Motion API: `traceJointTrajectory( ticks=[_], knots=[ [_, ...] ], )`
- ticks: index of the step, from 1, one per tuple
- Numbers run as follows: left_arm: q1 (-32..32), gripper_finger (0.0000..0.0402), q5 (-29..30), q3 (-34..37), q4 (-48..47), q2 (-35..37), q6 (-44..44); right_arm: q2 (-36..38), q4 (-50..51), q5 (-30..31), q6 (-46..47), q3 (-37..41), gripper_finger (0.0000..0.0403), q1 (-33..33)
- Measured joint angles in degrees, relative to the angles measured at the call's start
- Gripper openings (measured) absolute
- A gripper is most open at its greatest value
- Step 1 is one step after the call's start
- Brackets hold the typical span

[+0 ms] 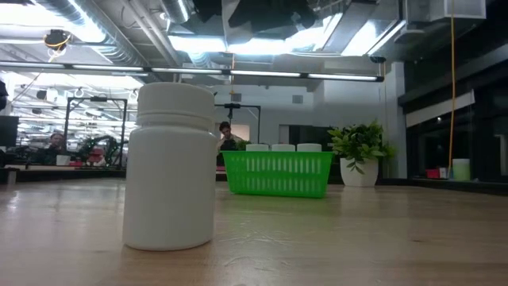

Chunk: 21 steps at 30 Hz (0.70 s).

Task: Pick and place pill bottles into a basket
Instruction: Put the right medicine bottle into the green basket

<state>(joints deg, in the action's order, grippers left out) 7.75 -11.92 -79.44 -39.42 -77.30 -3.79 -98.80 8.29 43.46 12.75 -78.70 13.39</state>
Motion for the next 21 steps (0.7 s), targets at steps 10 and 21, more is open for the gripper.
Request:
traceJointTrajectory(
  ticks=[10, 21],
  knots=[
    [-0.1, 0.0200, 1.4, 0.1, 0.0, -1.9, 0.0, 0.0, -1.0, -0.2, -1.3, 0.0, 0.0135, 0.0],
    [-0.3, 0.0169, 1.8, 0.1, -0.3, -2.1, 0.0, 0.0, -0.1, -0.7, -1.2, 0.0, 0.0135, 0.0]
  ],
)
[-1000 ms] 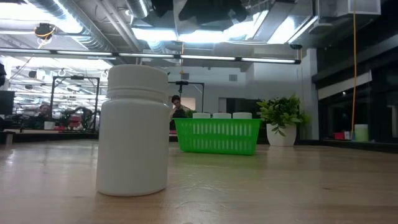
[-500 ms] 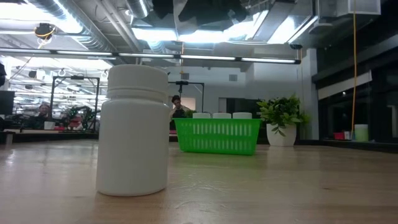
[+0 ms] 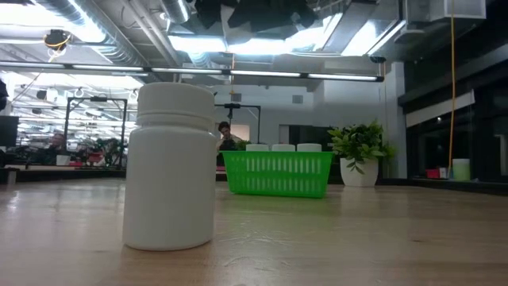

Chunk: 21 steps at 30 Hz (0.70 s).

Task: Pick and place pill bottles into a basket
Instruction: Put the right medicine bottle into the green basket

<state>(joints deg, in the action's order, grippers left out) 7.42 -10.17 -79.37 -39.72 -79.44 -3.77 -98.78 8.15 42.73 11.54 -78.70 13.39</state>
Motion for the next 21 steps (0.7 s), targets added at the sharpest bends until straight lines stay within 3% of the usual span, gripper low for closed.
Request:
traceJointTrajectory(
  ticks=[6, 16, 21],
  knots=[
    [-0.6, 0.0169, 0.2, 0.0, 0.0, 0.0, 0.2, 0.1, 0.4, -0.4, 0.2, 0.0, 0.0159, -0.1],
    [-1.0, 0.0169, 0.0, 0.0, -0.5, 0.0, 0.0, 0.1, 1.1, -0.3, 3.1, -0.1, 0.0282, -0.2],
    [-1.0, 0.0169, 2.1, 0.0, -2.6, 0.0, 0.0, 0.2, 12.9, -0.3, 9.6, -0.2, 0.0329, -0.1]
  ],
)
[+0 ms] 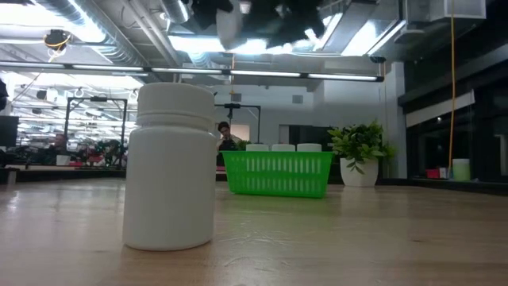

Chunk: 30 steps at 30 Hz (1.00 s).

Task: Pick and place pill bottles into a basket
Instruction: Put the right medicine bottle into the green basket

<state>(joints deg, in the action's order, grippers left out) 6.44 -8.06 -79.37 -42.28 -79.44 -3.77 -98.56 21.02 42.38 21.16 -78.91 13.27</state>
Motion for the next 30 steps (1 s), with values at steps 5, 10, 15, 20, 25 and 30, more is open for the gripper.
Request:
traceJointTrajectory(
  ticks=[5, 10, 15, 20, 25, 30],
  knots=[
    [0.0, 0.0169, 0.3, 0.0, -2.3, 0.0, 0.0, 0.0, 16.3, -4.4, 13.6, 0.1, 0.0343, 0.6],
    [0.0, 0.0169, 0.7, 0.0, -2.3, -0.1, 0.0, 0.0, 31.1, 1.2, 25.9, 1.7, 0.0341, 4.7],
    [0.0, 0.0169, 0.5, 0.2, 0.0, -2.7, -0.9, -0.1, 43.7, 6.8, 45.3, 5.0, 0.0338, 9.9],
    [0.0, 0.0169, -0.5, 2.5, 9.4, -6.9, 0.8, 0.8, 49.0, 10.2, 59.1, 6.9, 0.0337, 13.9],
    [0.0, 0.0169, -1.2, 5.8, 16.5, -10.0, 4.0, 9.1, 52.4, 19.5, 63.8, 9.2, 0.0337, 16.0],
    [-0.3, 0.0171, -2.1, 11.5, 22.4, -10.6, 9.7, 26.5, 52.9, 26.4, 54.4, 13.5, 0.0337, 15.9]
  ],
)
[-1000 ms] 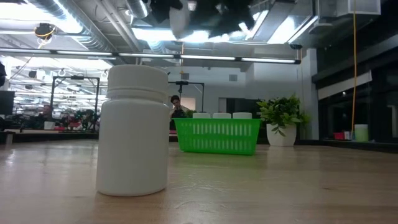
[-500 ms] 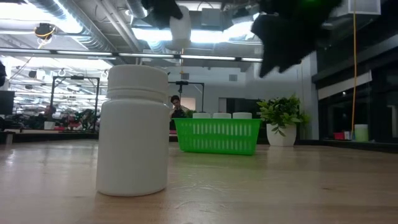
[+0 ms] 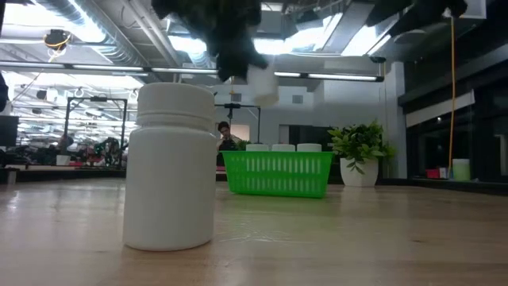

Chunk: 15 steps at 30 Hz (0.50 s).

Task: Pick and place pill bottles into a basket
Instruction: Put the right medicine bottle into the green basket

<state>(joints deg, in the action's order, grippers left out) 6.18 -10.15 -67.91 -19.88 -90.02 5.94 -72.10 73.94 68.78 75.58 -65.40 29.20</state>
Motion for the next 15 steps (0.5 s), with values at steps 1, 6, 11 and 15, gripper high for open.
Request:
traceJointTrajectory(
  ticks=[1, 6, 11, 15],
  knots=[
    [-0.1, 0.0171, 0.9, 0.6, -0.4, 0.0, 0.8, 4.1, -0.7, 0.6, -2.5, 1.1, 0.0337, -0.4],
    [-1.3, 0.0171, 2.4, 2.6, 2.0, -2.3, 5.1, 25.7, -18.4, -2.7, -25.8, 8.1, 0.0337, -1.8],
    [-3.6, 0.0171, 5.4, 2.5, 3.2, -5.9, 8.1, 41.9, -56.4, -24.5, -65.4, 19.3, 0.0337, -4.0],
    [-4.0, 0.0171, 7.8, 2.5, 5.0, -6.6, 11.0, 48.9, -65.8, -25.6, -73.0, 24.7, 0.0337, -5.1]
  ],
)
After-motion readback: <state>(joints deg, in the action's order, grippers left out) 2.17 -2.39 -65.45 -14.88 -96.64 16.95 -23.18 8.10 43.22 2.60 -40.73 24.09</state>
